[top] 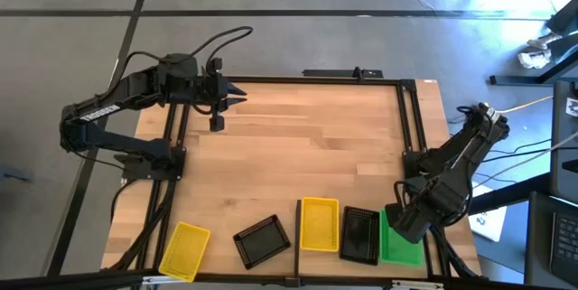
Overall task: Stack baskets on shelf by color
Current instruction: Stack the green bin on top of the green bins on the shelf, then stack the black bin on top of the black bins on the shelf
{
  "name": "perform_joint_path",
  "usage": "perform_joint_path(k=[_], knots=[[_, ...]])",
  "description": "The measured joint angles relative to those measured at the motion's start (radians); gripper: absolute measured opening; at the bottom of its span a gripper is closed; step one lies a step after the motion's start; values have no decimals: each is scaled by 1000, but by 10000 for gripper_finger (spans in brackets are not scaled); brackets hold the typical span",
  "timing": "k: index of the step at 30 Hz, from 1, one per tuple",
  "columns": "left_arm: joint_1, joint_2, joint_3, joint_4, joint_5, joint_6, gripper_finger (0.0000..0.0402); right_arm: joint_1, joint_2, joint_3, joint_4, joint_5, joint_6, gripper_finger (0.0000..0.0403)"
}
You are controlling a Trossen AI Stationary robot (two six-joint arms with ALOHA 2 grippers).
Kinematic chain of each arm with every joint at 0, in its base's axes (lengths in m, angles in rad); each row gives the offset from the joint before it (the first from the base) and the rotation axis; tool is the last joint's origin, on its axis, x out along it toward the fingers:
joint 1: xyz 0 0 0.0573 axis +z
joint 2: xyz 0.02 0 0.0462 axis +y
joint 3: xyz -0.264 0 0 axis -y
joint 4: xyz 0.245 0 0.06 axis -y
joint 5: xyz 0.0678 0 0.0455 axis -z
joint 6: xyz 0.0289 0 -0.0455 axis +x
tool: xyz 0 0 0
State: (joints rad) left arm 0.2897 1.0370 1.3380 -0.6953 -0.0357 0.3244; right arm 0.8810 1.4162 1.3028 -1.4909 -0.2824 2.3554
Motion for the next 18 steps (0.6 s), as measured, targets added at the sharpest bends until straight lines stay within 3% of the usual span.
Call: perform_joint_path(k=[8,13,18], knots=[[0,0,0,0,-1,0,55,0,0,-55,57,1,-4,0],[0,0,0,1,-1,-1,55,-1,-2,-12,23,8,-6,0],[0,0,0,0,-5,-26,55,-18,-3,84,-76,131,-20,0]])
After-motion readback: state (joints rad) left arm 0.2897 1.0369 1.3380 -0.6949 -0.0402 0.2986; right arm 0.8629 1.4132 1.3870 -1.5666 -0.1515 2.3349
